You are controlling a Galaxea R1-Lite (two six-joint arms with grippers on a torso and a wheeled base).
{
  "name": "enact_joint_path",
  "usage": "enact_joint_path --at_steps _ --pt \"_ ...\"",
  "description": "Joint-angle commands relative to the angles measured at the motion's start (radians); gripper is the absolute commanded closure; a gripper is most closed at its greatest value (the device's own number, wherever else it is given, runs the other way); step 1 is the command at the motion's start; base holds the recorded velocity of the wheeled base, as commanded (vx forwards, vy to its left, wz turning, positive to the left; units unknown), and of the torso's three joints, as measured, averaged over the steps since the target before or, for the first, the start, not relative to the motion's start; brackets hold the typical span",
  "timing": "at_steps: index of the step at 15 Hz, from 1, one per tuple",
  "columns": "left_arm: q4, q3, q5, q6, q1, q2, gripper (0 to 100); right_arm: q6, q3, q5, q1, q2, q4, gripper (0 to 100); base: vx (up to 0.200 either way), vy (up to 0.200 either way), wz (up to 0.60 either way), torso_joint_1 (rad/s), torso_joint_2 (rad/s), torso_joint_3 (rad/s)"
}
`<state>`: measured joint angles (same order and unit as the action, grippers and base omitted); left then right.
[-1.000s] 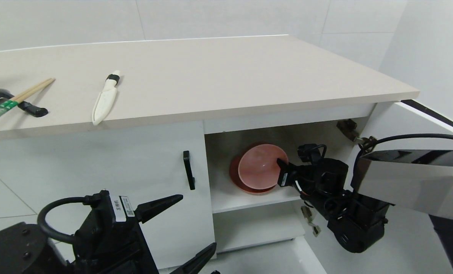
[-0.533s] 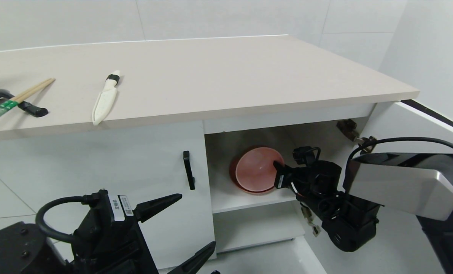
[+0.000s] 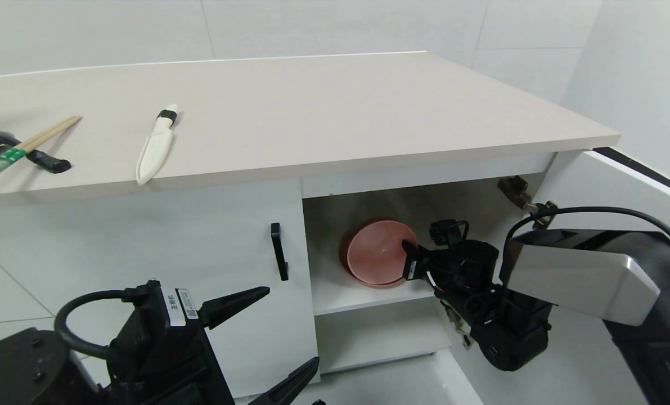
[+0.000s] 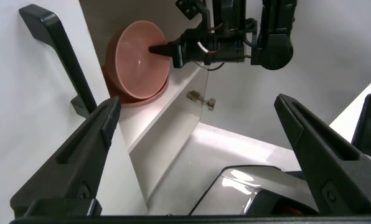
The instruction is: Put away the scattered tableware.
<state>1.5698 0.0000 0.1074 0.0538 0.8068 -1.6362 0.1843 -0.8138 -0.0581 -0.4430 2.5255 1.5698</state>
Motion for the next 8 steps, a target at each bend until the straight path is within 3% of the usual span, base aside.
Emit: enact_joint_path --at_steps 1,6,7,8 --pt "0.001 0.000 0.000 0.000 0.000 -0.005 0 0.000 -0.001 0.000 -0.002 0.007 0.001 100 0.000 0.000 0.00 0.000 0.00 0.000" --pt "0.001 0.000 0.000 0.000 0.000 -0.005 0 -0.002 -0.010 -0.003 -0.002 0.019 0.001 100 0.000 0.000 0.00 0.000 0.00 0.000" --pt "0.001 0.000 0.000 0.000 0.000 -0.005 0 -0.002 -0.013 -0.005 -0.003 0.027 0.001 0 0.000 0.000 0.00 0.000 0.00 0.000" --pt "0.001 0.000 -0.002 0.000 0.000 -0.007 0 -0.002 -0.022 -0.005 -0.005 0.027 0.001 0 0.000 0.000 0.00 0.000 0.00 0.000"
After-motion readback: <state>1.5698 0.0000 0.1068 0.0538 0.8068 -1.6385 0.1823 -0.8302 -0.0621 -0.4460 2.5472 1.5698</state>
